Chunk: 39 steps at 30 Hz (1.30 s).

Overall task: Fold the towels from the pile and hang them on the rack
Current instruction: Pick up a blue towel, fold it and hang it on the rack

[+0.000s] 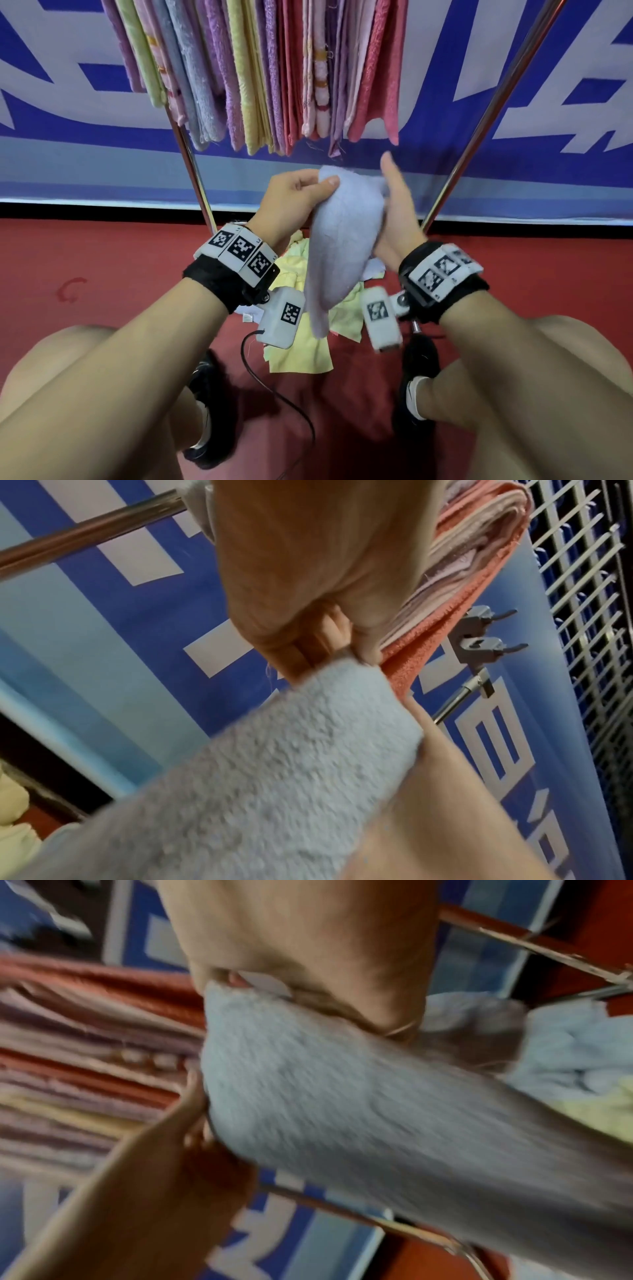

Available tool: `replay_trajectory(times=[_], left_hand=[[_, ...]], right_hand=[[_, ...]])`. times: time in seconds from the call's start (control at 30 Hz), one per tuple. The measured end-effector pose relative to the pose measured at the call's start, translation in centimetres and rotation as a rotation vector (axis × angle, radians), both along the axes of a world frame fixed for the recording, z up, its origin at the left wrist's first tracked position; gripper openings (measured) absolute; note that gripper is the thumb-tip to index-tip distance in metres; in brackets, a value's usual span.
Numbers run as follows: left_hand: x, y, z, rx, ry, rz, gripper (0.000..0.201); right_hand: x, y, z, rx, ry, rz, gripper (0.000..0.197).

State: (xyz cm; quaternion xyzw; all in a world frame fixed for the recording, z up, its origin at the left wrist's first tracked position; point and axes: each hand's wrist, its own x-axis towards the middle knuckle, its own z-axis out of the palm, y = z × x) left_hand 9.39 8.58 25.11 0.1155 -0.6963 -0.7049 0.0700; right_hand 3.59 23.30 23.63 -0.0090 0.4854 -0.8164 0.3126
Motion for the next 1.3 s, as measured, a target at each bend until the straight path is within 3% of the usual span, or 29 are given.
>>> replay_trajectory(times=[0.1, 0.17, 0.27, 0.43, 0.5, 0.57, 0.6, 0.63, 0.7, 0.77, 0.87, 1.0, 1.13, 1.23, 1.3], left_hand=[[-0.6, -1.3, -0.3, 0.005, 0.038, 0.231, 0.016], [-0.7, -1.7, -0.7, -0.032, 0.050, 0.305, 0.016], [-0.8, -2.1, -1.3, -0.037, 0.085, 0.362, 0.013], [-1.0, -3.0, -1.1, -0.039, 0.070, 0.445, 0.028], [-0.7, -3.7, -0.1, -0.184, -0.062, 0.410, 0.048], [-0.1, -4.3, 1.0, -0.591, -0.196, 0.351, 0.060], [0.2, -4.2, 1.6, -0.735, -0.171, 0.350, 0.060], [0.6, -3.9, 2.5, -0.767, -0.072, 0.313, 0.056], [0.5, -2.6, 4.2, -0.555, 0.144, 0.050, 0.040], [-0.3, -0.9, 6.5, -0.304, 0.188, -0.208, 0.037], [-1.8, 0.2, 10.3, -0.113, 0.101, -0.422, 0.050], [-2.0, 0.6, 16.4, -0.045, 0.097, -0.503, 0.048], [-2.2, 0.8, 24.1, -0.097, 0.236, -0.585, 0.043], [-2.7, 1.4, 30.7, -0.145, 0.339, -0.389, 0.032], [-3.4, 1.5, 34.6, -0.220, 0.376, -0.189, 0.021]], right_hand=[[2.8, -1.3, -3.3, 0.204, 0.087, 0.071, 0.075], [3.3, -1.4, -4.5, 0.305, 0.217, 0.058, 0.049], [2.7, -1.1, -4.2, 0.311, 0.277, -0.006, 0.029], [2.1, -1.8, -2.5, 0.275, 0.265, 0.019, 0.027], [1.6, -1.6, -0.9, 0.267, 0.209, 0.022, 0.028], [0.8, -1.0, 1.2, 0.315, 0.227, 0.087, 0.024], [0.4, -0.6, 2.5, 0.364, 0.280, 0.160, 0.018], [0.2, -0.3, 3.9, 0.410, 0.345, 0.250, 0.010], [-0.2, 0.2, 7.2, 0.482, 0.486, 0.396, 0.010], [-0.4, 0.6, 10.8, 0.517, 0.581, 0.468, 0.011], [-1.4, 1.8, 16.3, 0.512, 0.635, 0.523, 0.031], [-2.8, 4.6, 22.7, 0.467, 0.660, 0.597, 0.032], [-3.3, 6.0, 29.5, 0.370, 0.711, 0.591, 0.044], [-3.5, 5.9, 34.6, 0.205, 0.741, 0.501, 0.044], [-4.9, 6.0, 36.5, 0.192, 0.731, 0.302, 0.044]])
